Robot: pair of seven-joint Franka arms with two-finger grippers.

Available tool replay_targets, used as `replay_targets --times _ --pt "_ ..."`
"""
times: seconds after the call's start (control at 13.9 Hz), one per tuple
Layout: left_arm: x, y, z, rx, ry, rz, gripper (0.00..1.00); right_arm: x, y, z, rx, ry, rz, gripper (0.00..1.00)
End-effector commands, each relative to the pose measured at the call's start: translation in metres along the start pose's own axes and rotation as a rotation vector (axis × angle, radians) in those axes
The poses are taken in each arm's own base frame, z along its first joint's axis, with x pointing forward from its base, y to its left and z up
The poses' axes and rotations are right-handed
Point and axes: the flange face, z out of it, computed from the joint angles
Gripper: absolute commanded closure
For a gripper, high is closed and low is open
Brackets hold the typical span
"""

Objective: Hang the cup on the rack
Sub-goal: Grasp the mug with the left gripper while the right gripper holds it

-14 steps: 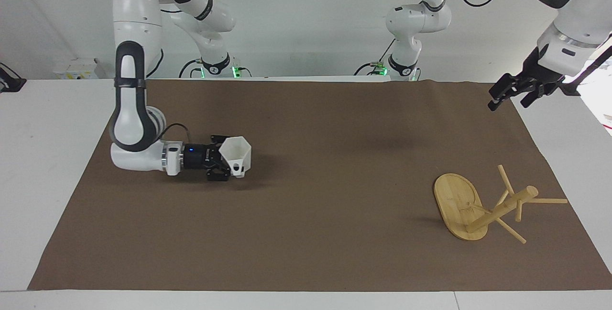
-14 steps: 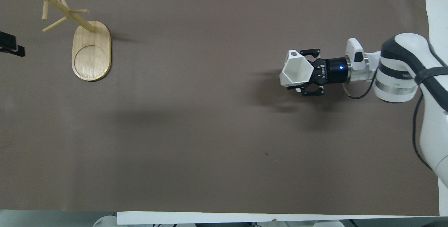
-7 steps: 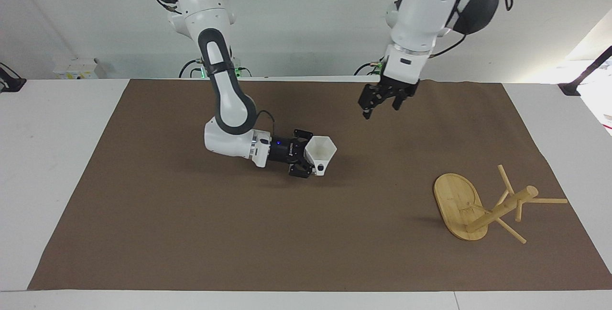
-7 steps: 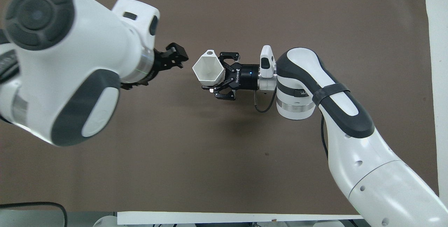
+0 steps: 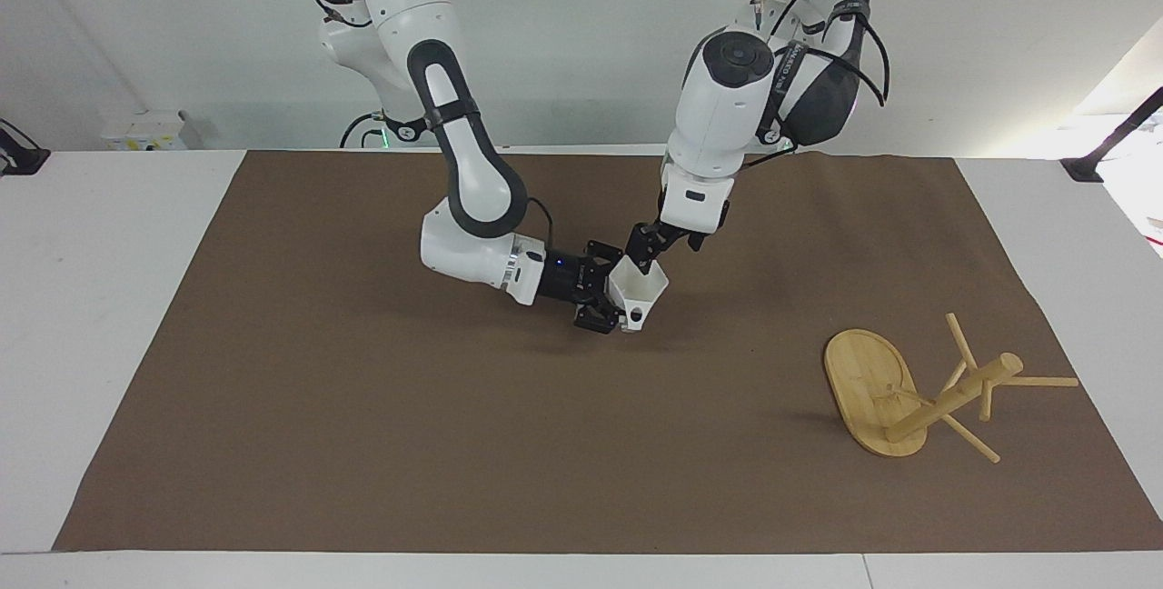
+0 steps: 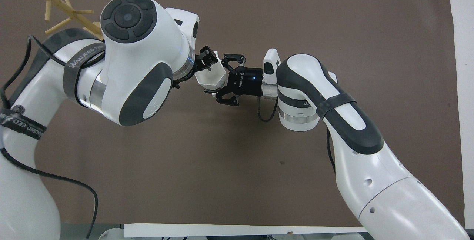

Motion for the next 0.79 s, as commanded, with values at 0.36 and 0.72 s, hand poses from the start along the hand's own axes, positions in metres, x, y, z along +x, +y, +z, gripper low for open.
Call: replay_targets --times 0.36,0.72 --pt "-0.011 -0.01 0.035 0.013 0.007 0.023 1.0 0.013 0.0 -0.005 -0.031 0.004 0.012 0.62" --pt "0.018 -0.012 0.027 -0.037 0.093 0.017 1.0 0.015 0.001 -0.006 -0.031 0.012 0.009 0.53"
